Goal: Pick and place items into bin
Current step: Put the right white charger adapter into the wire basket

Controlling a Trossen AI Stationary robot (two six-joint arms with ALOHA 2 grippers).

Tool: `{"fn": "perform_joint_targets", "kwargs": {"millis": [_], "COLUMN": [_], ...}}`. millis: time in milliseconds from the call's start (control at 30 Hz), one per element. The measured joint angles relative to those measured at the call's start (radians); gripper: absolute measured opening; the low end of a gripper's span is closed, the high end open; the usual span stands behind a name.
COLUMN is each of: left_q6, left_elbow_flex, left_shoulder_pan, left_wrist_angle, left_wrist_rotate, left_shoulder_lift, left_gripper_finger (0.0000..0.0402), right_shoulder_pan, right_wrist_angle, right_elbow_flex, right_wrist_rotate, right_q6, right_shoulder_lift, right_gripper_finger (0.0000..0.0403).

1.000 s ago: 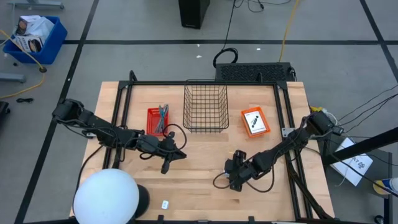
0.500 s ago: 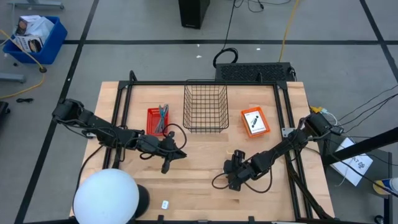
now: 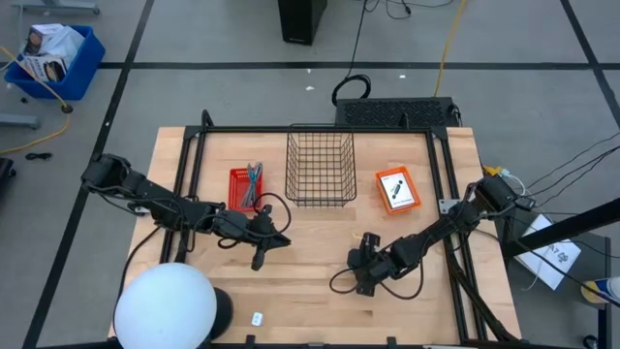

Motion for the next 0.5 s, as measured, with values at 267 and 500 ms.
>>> {"fn": "perform_joint_targets", "kwargs": {"millis": [267, 500], "left_q6": [0.0, 0.001], "left_elbow_flex": [0.0, 0.0], "left_shoulder_pan": [0.0, 0.0], "left_wrist_angle": [0.0, -0.001], "left_wrist_rotate": [0.0, -0.001], "left_shoulder_lift": [0.0, 0.0], "left_gripper_finger": [0.0031, 0.0031], "right_shoulder_pan": [-0.005, -0.081], "right_wrist_angle": [0.081, 0.097], "right_elbow_flex": [-0.001, -0.001], "right_wrist_rotate": [0.072, 0.202], "right_q6": [-0.056, -0.193], "right_shoulder_lift": [-0.082, -0.217], "right_gripper_finger": [0.018, 0.0174]}}
